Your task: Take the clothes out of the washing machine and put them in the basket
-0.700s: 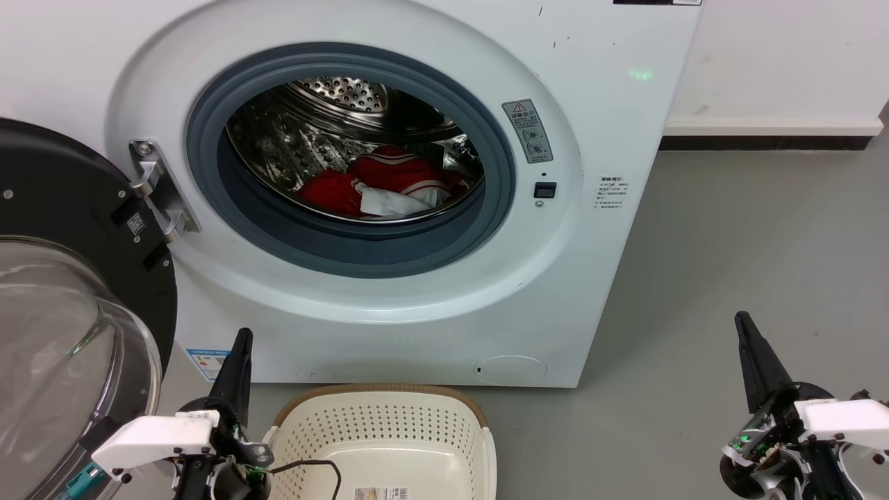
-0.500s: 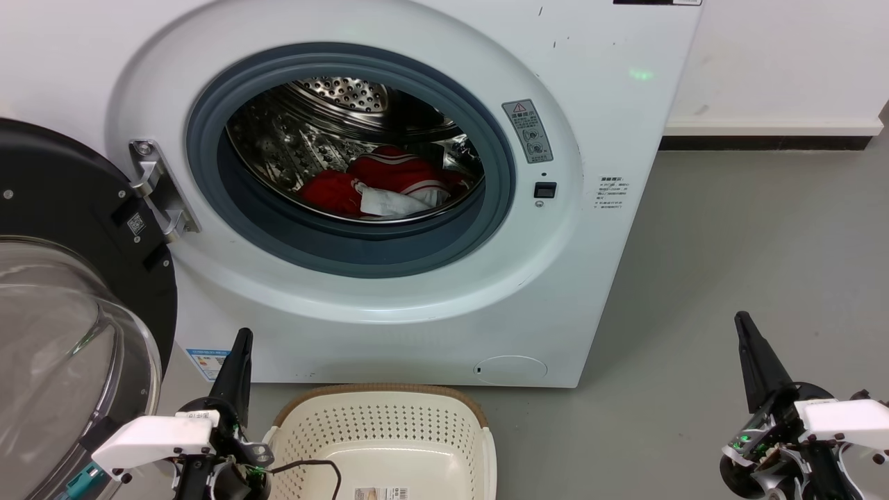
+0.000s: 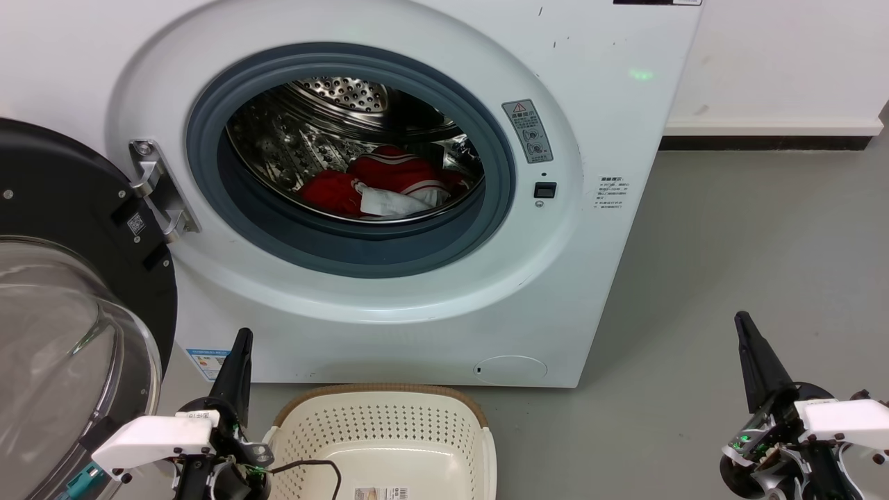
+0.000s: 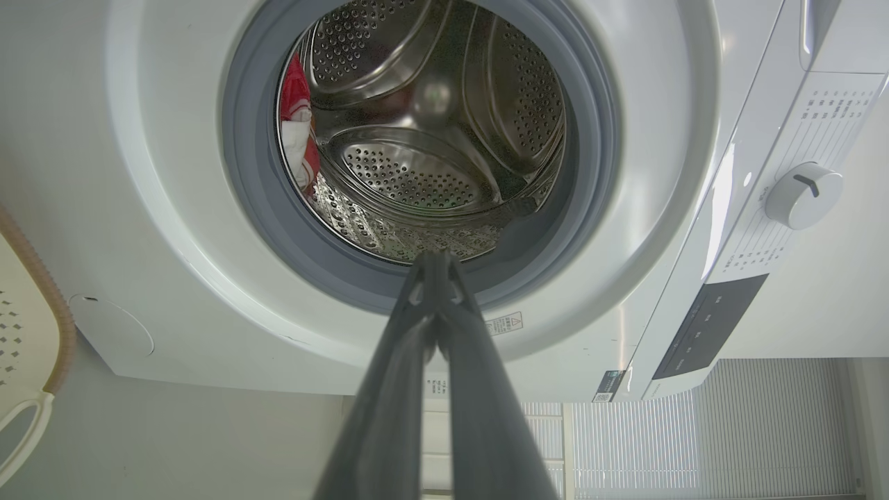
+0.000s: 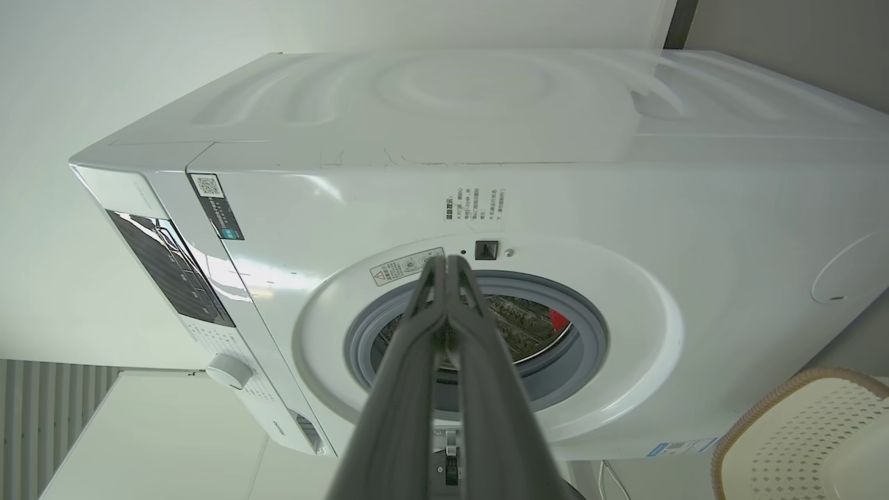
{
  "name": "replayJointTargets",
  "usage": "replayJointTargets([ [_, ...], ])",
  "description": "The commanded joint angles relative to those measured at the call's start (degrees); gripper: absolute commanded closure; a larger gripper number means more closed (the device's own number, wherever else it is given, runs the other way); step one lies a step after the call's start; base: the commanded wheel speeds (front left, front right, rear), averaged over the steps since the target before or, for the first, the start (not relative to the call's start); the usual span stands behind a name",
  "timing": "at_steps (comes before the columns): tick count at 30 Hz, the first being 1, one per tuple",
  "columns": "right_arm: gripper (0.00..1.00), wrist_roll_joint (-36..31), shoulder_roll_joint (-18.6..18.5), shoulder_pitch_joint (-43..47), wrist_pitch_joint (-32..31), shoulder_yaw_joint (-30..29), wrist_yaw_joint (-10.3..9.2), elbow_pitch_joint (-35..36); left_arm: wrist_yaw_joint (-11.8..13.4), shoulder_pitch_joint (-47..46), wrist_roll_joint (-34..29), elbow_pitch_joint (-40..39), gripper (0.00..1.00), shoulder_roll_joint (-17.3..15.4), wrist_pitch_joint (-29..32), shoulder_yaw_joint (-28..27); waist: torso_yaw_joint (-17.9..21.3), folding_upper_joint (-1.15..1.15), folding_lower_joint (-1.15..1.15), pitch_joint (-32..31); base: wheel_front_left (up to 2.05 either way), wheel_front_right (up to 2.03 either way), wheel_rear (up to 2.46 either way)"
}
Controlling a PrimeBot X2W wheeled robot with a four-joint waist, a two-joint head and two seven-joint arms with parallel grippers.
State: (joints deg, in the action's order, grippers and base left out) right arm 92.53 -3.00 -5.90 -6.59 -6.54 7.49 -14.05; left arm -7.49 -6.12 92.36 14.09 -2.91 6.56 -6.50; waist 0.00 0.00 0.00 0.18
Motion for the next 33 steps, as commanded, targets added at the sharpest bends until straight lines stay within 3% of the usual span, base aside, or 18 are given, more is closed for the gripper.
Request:
replayJointTargets([
  [1,1.00,-0.3,0.2,-0.7,0.0,0.0,0.00,-0.1,-0.1,-0.3,0.1,0.0,1.00,0.1,0.1,-0.1,0.0,0.00,0.00,0.0,0.00,0.00,0.00],
  [10,1.00,-0.3,0.2,-0.7,0.0,0.0,0.00,-0.1,-0.1,-0.3,0.1,0.0,1.00,0.1,0.1,-0.1,0.0,0.00,0.00,0.0,0.00,0.00,0.00],
  [11,0.00,0.0,0.0,0.0,0.0,0.0,0.00,0.0,0.0,0.0,0.0,0.0,0.00,0.0,0.0,0.0,0.0,0.00,0.00,0.0,0.00,0.00,0.00],
  [20,0.00,-2.7,0.1,2.0,2.2,0.1,0.00,-0.8,0.0,2.0,-3.5,-0.2,0.00,0.1,-2.2,0.3,0.0,0.00,0.00,0.0,0.00,0.00,0.00],
  [33,0.00,-18.9,0.0,3.4,5.7,-0.2,0.00,4.2,3.4,2.9,-18.5,-5.0,0.00,0.1,-5.7,1.8,0.1,0.00,0.00,0.2,0.00,0.00,0.00],
])
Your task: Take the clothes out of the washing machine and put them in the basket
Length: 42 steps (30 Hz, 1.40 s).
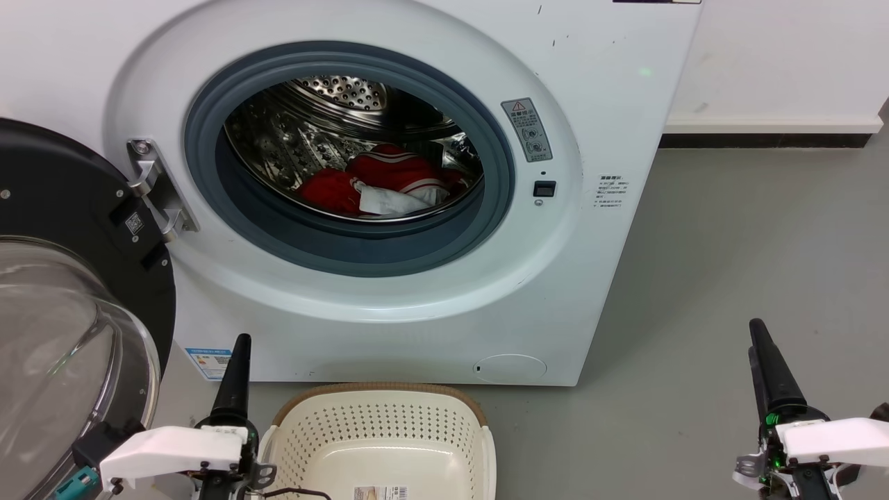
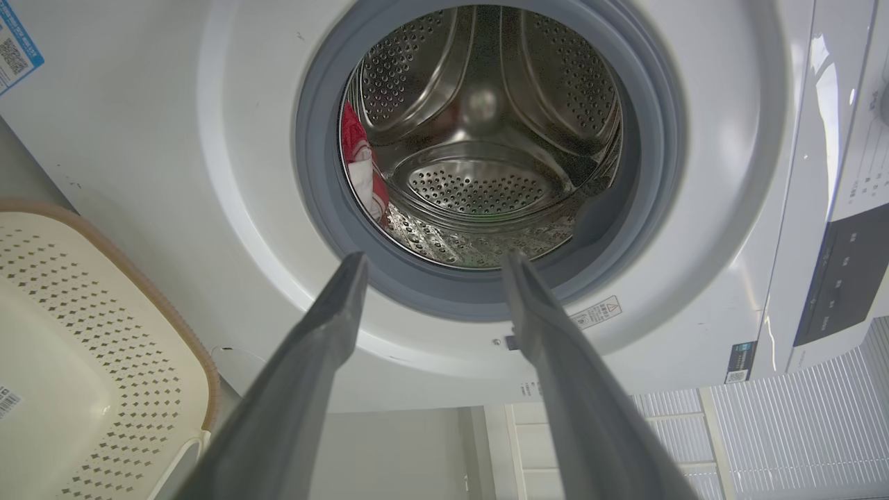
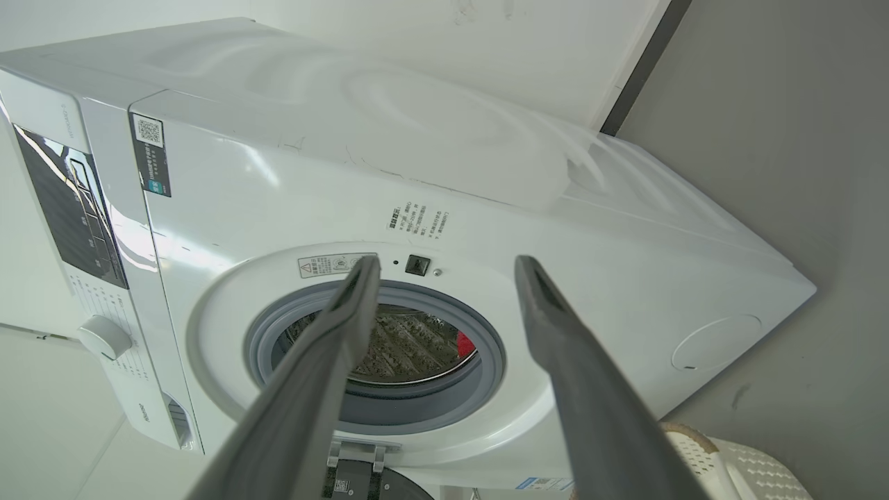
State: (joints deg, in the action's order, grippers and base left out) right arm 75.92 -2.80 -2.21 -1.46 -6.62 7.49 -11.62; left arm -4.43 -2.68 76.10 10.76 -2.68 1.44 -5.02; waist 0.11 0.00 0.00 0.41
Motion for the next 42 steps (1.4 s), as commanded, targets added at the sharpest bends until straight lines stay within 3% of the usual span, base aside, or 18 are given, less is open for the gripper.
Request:
replayJointTargets([
  [1,0.00,-3.8,-0.2,-0.2,0.8,0.0,0.00,2.1,0.7,-0.4,-3.5,-2.0,0.00,-0.1,-0.8,0.6,0.0,0.00,0.00,0.0,0.00,0.00,0.00],
  [20,0.00,-27.9,-0.2,2.5,4.8,2.9,0.00,8.1,6.0,1.4,-24.4,-5.4,0.00,-0.2,-4.8,4.3,0.0,0.00,0.00,0.0,0.00,0.00,0.00],
  [42,0.00,-47.4,-0.2,5.1,8.8,4.4,0.00,11.1,8.3,3.3,-41.1,-8.1,0.00,-0.2,-8.8,6.3,-0.1,0.00,0.00,0.0,0.00,0.00,0.00],
])
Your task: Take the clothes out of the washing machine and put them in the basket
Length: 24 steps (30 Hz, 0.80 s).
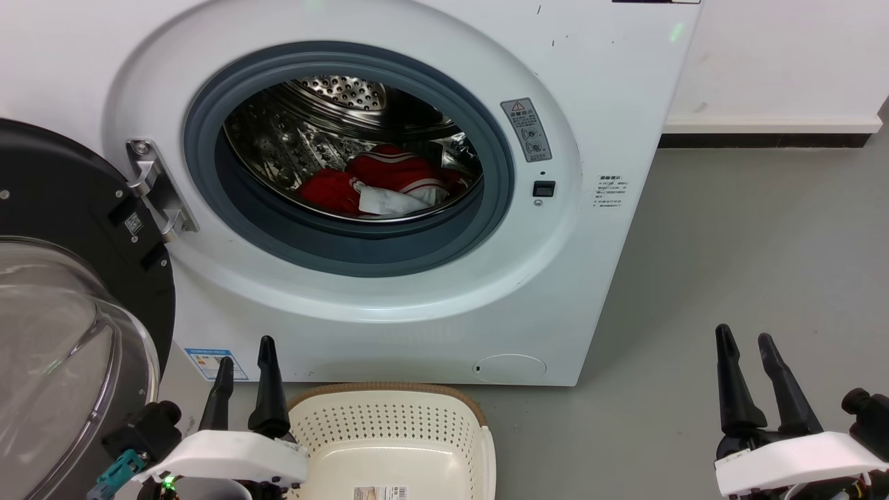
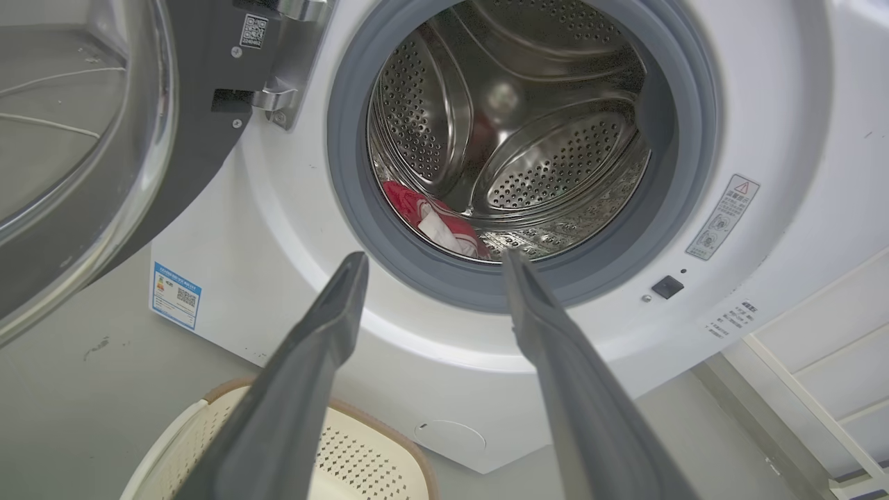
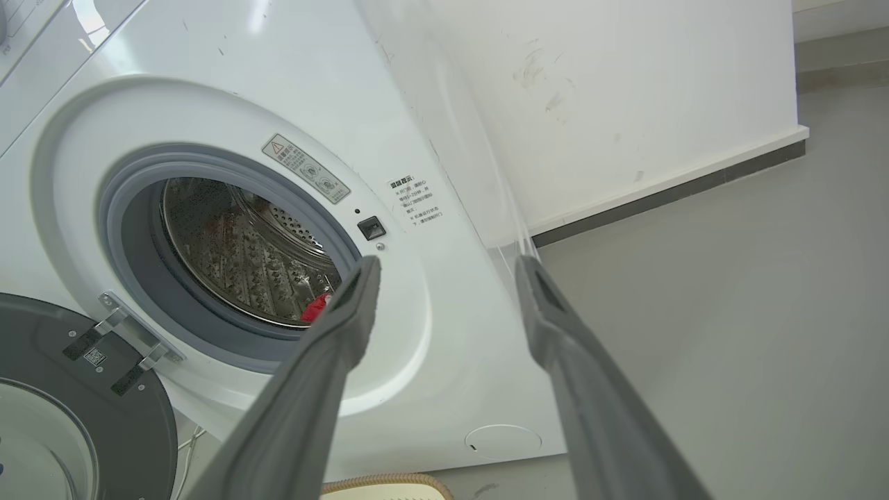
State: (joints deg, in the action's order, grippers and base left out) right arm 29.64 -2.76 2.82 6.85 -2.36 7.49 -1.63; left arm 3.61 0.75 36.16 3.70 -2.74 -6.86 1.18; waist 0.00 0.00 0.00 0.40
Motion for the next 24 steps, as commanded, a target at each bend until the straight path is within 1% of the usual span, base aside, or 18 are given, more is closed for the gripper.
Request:
replayJointTargets([
  [1,0.00,-1.9,-0.2,0.2,0.6,0.1,0.00,1.1,0.3,0.0,-1.8,-1.1,0.00,-0.1,-0.6,0.1,0.0,0.00,0.00,0.0,0.00,0.00,0.00],
  [24,0.00,-17.1,-0.2,2.4,4.0,0.9,0.00,3.6,1.6,1.8,-14.9,-2.4,0.00,-0.2,-4.0,0.9,0.0,0.00,0.00,0.1,0.00,0.00,0.00],
])
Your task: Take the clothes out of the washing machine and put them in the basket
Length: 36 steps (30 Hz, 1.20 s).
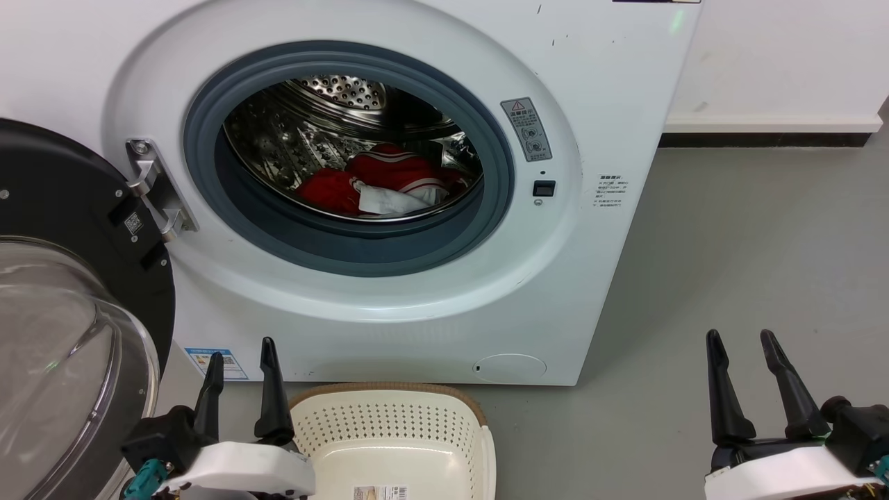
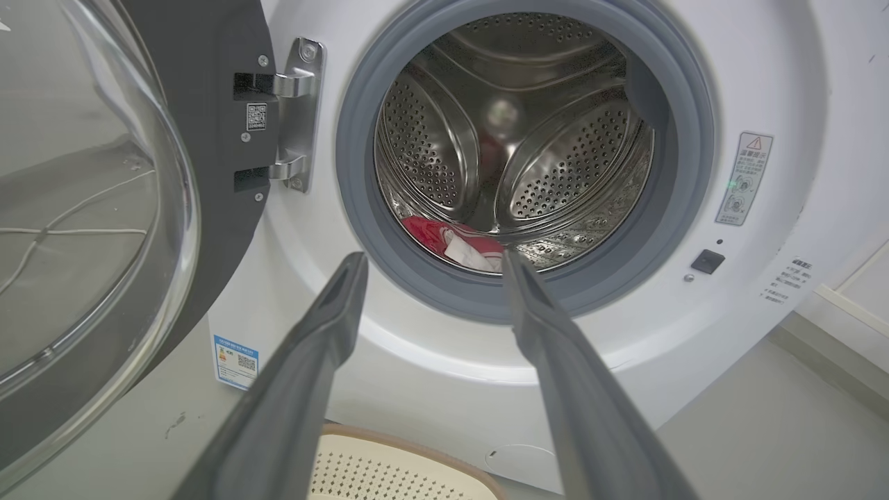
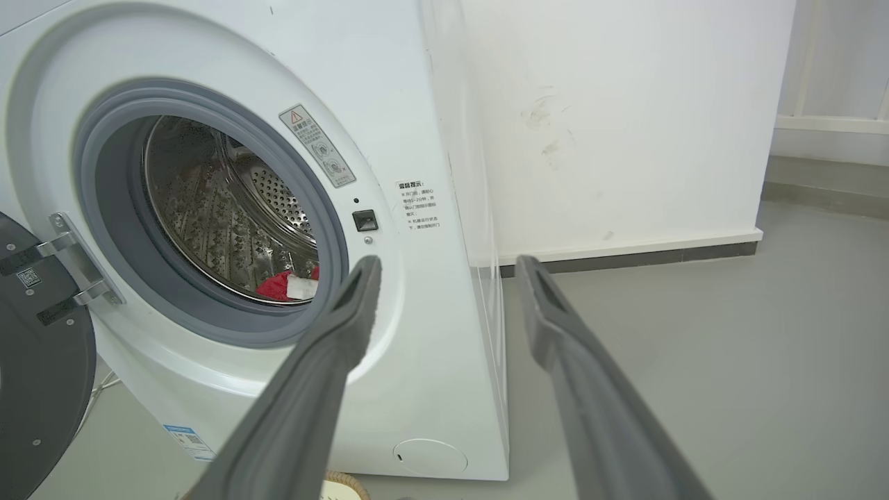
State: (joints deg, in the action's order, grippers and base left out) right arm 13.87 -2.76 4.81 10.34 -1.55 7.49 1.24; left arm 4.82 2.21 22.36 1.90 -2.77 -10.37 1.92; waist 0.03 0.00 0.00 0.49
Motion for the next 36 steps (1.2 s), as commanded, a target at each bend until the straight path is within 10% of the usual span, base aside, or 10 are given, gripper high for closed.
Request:
replayJointTargets([
  [1,0.00,-1.9,-0.2,0.6,0.6,0.1,0.00,0.8,0.4,0.4,-1.6,-0.6,0.00,-0.1,-0.6,0.2,0.0,0.00,0.00,0.0,0.00,0.00,0.00],
  [36,0.00,-16.6,-0.2,3.3,4.6,0.2,-0.01,2.9,1.8,2.4,-15.6,0.5,0.00,-0.1,-4.6,1.4,-0.1,0.00,0.00,-0.1,0.00,0.00,0.00],
])
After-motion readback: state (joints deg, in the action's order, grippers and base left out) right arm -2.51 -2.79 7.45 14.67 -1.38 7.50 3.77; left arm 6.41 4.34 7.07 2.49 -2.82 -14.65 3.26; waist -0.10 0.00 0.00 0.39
